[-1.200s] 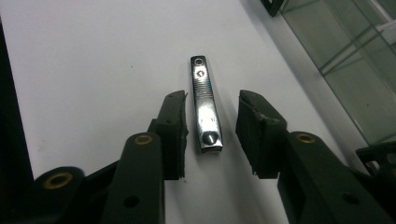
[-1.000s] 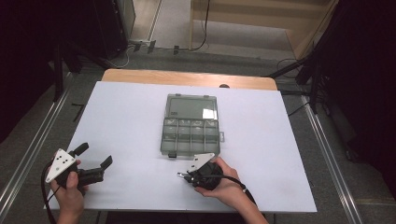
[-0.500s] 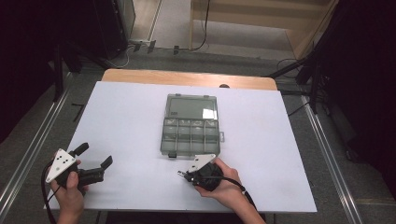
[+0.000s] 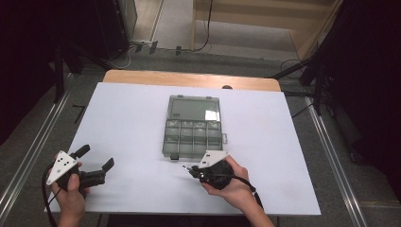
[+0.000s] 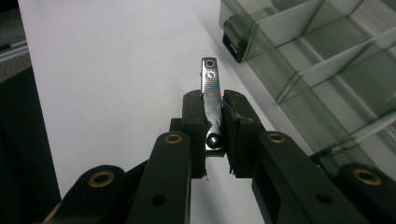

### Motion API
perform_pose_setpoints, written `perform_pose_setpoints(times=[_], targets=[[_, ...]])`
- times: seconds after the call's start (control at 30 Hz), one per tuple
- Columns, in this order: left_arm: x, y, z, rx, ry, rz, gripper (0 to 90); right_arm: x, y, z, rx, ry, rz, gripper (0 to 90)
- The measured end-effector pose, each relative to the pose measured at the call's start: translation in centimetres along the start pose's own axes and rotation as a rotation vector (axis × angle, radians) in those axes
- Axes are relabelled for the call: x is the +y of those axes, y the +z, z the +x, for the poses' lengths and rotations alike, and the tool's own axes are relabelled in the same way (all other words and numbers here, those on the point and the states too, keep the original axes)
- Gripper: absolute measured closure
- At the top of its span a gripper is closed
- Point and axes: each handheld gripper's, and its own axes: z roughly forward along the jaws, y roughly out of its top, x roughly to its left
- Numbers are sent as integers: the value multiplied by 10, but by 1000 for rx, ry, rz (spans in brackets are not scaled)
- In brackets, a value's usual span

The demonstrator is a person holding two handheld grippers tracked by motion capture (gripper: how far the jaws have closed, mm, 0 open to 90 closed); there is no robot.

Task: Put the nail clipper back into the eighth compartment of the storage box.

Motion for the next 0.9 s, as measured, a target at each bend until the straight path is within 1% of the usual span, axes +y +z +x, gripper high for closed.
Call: perform_pose_setpoints(times=[0.13,0.37,0.53,0.7,0.9], targets=[[0,0,0,0,0,-1,0,1,-8,-4,-9,22,-20,812],[0,0,0,-1,2,-2,0,1,-18,-10,-30,43,-51,812],[0,0,0,-2,3,-2,0,1,-21,-13,-43,51,-59,812],[0,1,0,-3,3,-2,0,0,-26,-17,-61,73,-74,812],[0,1,0,-4,5,-2,0,-1,-29,-20,-79,81,-94,812]])
